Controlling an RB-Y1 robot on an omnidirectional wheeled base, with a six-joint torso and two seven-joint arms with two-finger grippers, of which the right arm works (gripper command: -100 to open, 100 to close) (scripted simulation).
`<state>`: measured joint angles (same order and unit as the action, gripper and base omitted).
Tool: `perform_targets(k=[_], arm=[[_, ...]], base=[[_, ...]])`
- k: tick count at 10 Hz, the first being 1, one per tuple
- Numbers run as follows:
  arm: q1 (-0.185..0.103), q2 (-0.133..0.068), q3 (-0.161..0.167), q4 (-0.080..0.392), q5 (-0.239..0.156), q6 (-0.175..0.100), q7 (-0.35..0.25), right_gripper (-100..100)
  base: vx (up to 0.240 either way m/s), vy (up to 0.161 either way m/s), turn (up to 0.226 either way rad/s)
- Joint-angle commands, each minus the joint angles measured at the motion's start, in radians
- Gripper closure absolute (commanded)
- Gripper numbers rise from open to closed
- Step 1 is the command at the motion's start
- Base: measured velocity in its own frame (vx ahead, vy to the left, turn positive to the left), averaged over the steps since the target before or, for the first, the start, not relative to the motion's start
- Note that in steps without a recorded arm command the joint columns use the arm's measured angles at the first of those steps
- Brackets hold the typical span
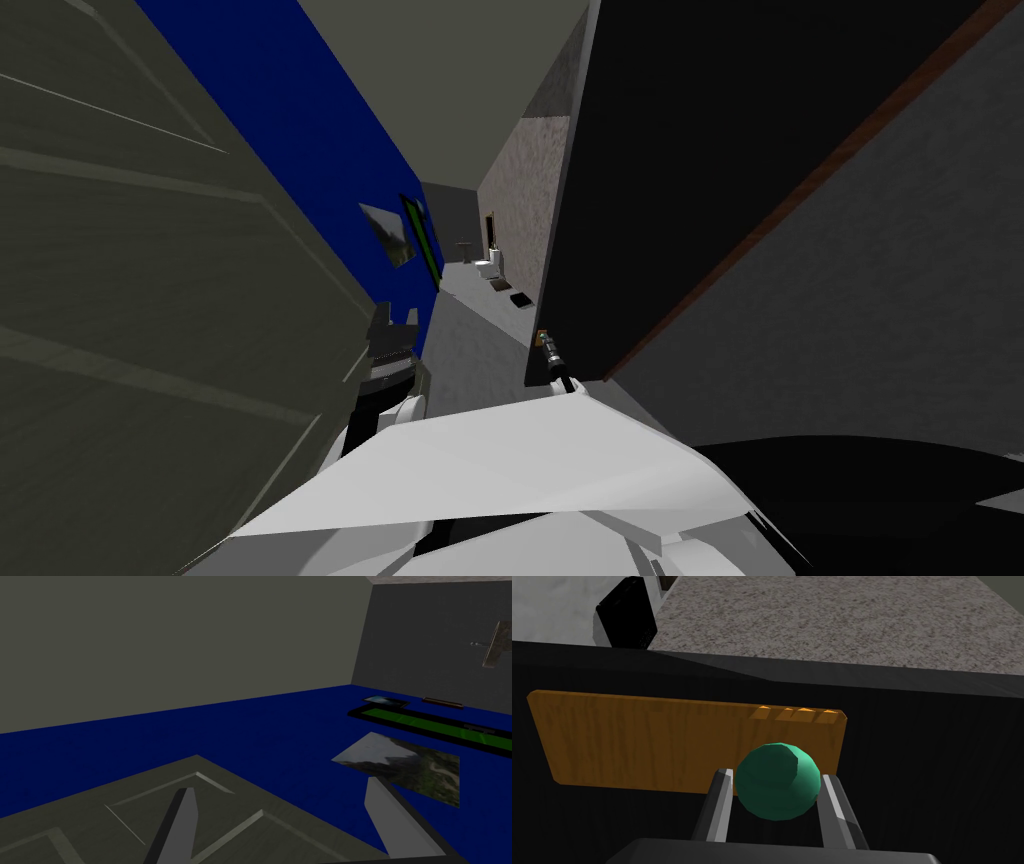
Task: Push the door open
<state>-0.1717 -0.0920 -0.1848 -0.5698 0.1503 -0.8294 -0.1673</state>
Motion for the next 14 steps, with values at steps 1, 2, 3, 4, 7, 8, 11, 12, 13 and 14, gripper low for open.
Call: perform_targets(k=[1,2,3,4,7,8,11,12,13,14], arm=[[-0.006,-0.013,-0.022,-0.004,-0.016,0.002,0.008,100],[-0.006,-0.013,-0.022,-0.004,-0.016,0.002,0.008,100],[-0.006,-0.012,-0.035,-0.003,-0.027,0.004,0.018,100],[-0.006,-0.011,-0.042,-0.002,-0.033,0.006,0.024,100],[-0.007,-0.010,-0.056,-0.001,-0.044,0.008,0.034,100],[-0.007,-0.010,-0.056,-0.001,-0.044,0.008,0.034,100],[-0.006,-0.007,-0.068,0.009,-0.054,0.010,0.044,100],[-0.006,-0.011,-0.081,0.009,-0.062,0.010,0.049,100],[-0.005,-0.011,-0.085,0.009,-0.064,0.010,0.051,100],[-0.005,-0.013,-0.094,0.009,-0.069,0.011,0.054,100]], base=[[0.178,0.115,-0.056],[0.123,0.064,-0.032],[0.122,0.046,-0.029],[0.165,0.075,-0.037],[0.161,0.066,-0.046],[0.040,0.014,0.006],[0.109,0.049,-0.038],[0.115,0.006,-0.037],[0.159,0.038,-0.031],[0.185,0.036,-0.046]])
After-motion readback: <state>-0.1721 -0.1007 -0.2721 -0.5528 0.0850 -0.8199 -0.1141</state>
